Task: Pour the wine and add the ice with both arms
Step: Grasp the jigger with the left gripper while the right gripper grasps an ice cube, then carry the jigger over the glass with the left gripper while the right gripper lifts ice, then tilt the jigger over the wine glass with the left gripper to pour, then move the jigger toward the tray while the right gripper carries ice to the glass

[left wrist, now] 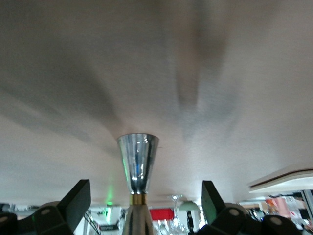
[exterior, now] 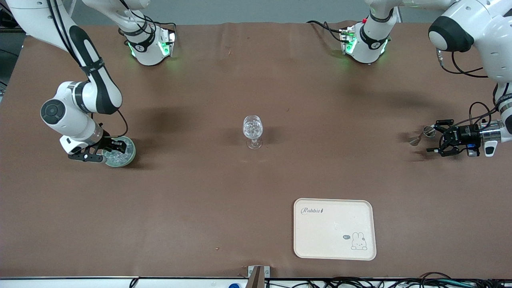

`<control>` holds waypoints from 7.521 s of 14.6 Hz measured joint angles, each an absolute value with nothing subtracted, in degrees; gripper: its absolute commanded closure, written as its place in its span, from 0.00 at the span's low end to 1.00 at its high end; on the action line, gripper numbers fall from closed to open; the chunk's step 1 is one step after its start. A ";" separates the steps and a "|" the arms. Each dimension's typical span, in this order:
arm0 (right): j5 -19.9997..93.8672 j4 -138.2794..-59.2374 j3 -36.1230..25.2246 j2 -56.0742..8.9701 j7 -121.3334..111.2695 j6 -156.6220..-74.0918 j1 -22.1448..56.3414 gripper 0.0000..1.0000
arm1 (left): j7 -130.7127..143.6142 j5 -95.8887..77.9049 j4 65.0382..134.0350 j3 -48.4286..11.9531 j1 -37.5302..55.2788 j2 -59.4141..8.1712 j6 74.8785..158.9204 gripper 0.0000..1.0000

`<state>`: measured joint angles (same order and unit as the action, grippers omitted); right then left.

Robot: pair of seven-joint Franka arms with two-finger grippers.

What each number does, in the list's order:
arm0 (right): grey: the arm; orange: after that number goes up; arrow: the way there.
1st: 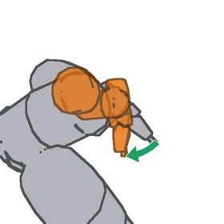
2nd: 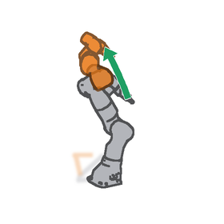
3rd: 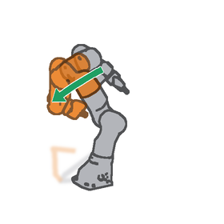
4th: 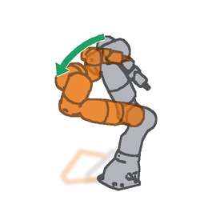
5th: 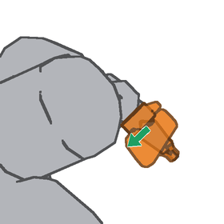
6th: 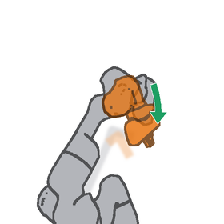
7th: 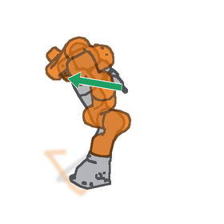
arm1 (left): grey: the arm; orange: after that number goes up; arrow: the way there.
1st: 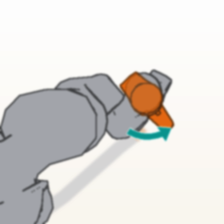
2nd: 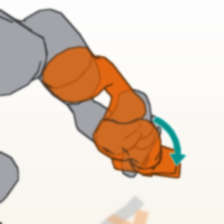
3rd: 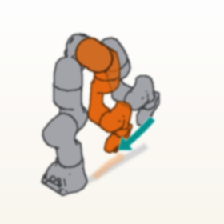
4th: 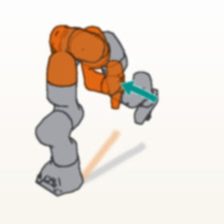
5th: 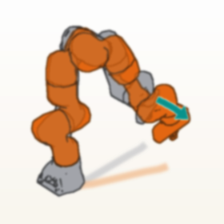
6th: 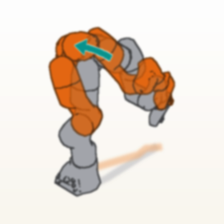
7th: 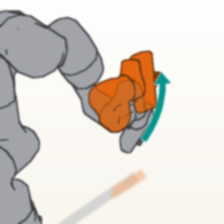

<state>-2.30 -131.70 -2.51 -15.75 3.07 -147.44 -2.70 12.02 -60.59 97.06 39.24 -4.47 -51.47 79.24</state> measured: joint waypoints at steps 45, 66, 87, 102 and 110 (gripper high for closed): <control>0.94 -88.63 -4.71 -1.05 3.93 -91.82 -5.29 1.00 | 49.21 -63.03 119.09 -14.86 -9.19 -15.46 105.24 1.00; 1.01 -89.68 -3.08 0.86 3.94 -89.68 -3.91 1.00 | 109.25 -11.65 111.36 -44.50 -3.13 -23.00 142.74 1.00; 1.01 -86.72 -3.07 0.85 3.94 -89.80 -3.10 0.99 | 131.41 24.01 107.34 -49.20 0.71 -26.04 132.53 1.00; 1.01 -86.72 -3.03 0.85 4.43 -87.80 -2.94 0.99 | 130.61 16.90 104.01 -48.92 -0.22 -26.03 131.07 1.00; 1.55 -86.73 6.84 0.54 27.99 -85.77 2.98 1.00 | 93.44 -27.27 104.48 -31.75 -0.18 -19.39 131.35 1.00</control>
